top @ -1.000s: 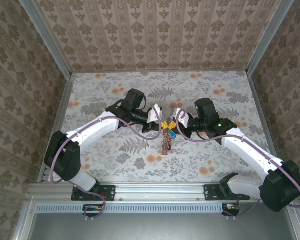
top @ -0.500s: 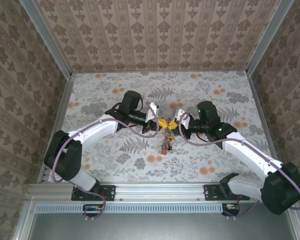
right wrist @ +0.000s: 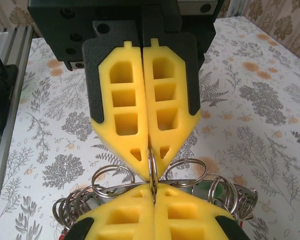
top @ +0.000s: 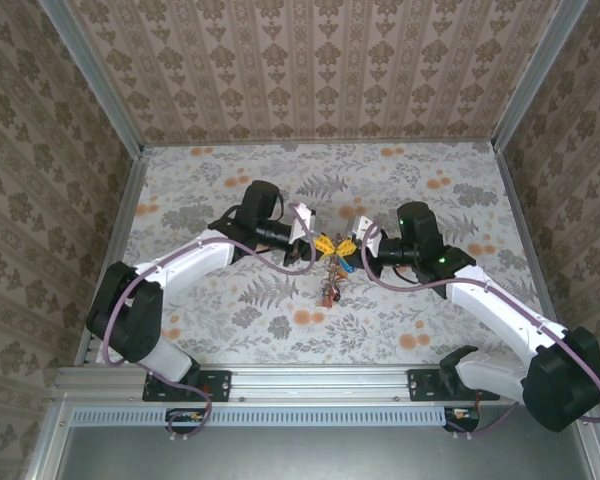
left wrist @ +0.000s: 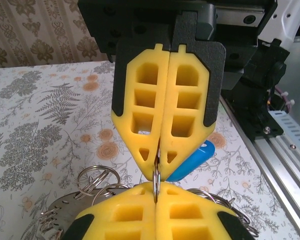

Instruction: Put the keys on the keyring

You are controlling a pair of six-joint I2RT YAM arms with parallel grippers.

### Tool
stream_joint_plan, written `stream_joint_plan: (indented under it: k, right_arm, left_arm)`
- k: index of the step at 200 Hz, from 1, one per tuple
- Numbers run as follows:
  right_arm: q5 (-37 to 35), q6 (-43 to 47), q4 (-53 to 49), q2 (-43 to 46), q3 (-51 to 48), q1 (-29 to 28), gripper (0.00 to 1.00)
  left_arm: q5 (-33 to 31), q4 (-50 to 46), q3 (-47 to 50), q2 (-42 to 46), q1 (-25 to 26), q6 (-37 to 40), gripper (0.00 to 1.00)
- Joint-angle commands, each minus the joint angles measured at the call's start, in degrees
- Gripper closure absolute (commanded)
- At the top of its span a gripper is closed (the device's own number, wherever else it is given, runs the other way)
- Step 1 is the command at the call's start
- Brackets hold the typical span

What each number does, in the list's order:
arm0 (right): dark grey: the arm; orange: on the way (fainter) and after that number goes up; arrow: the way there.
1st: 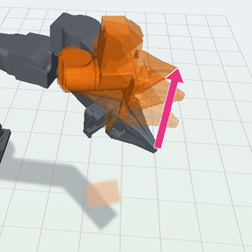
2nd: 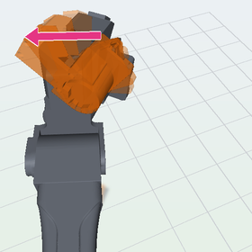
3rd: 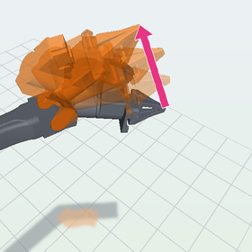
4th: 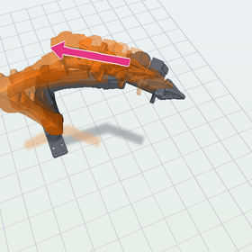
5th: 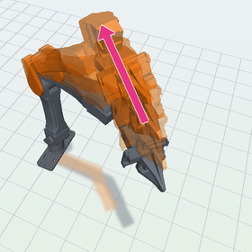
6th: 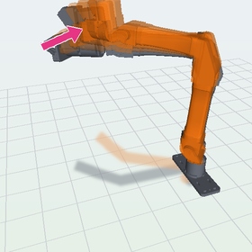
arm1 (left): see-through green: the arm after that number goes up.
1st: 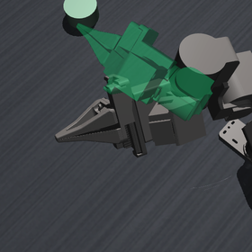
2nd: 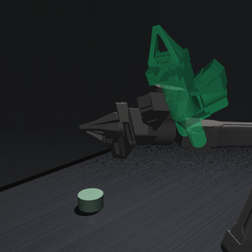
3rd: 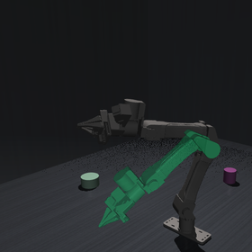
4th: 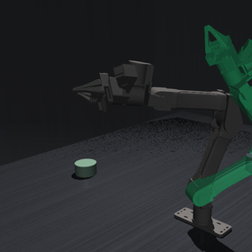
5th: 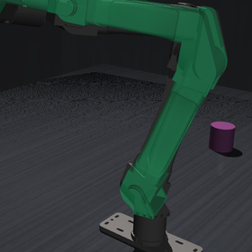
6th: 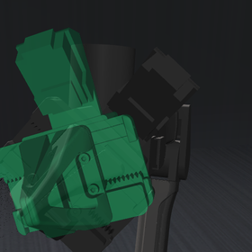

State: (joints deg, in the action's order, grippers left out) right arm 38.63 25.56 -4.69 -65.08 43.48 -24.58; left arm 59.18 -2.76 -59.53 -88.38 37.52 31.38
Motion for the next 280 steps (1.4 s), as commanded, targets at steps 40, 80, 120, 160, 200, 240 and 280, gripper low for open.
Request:
stream_joint_plan:
  k: [40, 80, 120, 160, 200, 240, 280]
  right_arm:
    - [-1.12, 3.92, -7.94, 0.14, 6.7, -0.77, 1.0]
    - [-3.88, 6.44, -13.47, -1.23, 9.87, -2.38, 1.0]
    - [-6.99, 8.28, -17.8, -2.55, 12.82, -4.5, 1.0]
    - [-5.68, 6.83, -11.81, -0.3, 8.38, -3.63, 0.89]
    - [1.47, 2.09, -3.9, 0.07, 3.45, -0.12, 0.82]
    - [1.83, 0.64, -1.31, -1.06, 2.18, 0.22, 0.81]
    - [-0.88, 1.23, -0.98, 1.88, 1.8, 0.43, 0.78]
  left_arm:
    - [-8.42, -16.9, -7.11, -1.13, 2.24, 11.76, 0.91]
    - [-10.87, -19.27, -8.69, -2.06, 3.78, 13.49, 0.89]
    - [-12.07, -20.69, -10.06, -2.77, 4.49, 14.5, 0.98]
    - [-5.95, -11.37, -6.5, -0.66, 2.64, 7.3, 1.0]
    - [3.8, 1.05, -1.99, 1.65, 0.19, 0.01, 1.0]
    - [7.03, 3.68, -1.59, 1.61, -0.43, -1.45, 1.0]
    - [5.34, 2.76, -1.14, 2.09, -0.6, -1.04, 1.0]
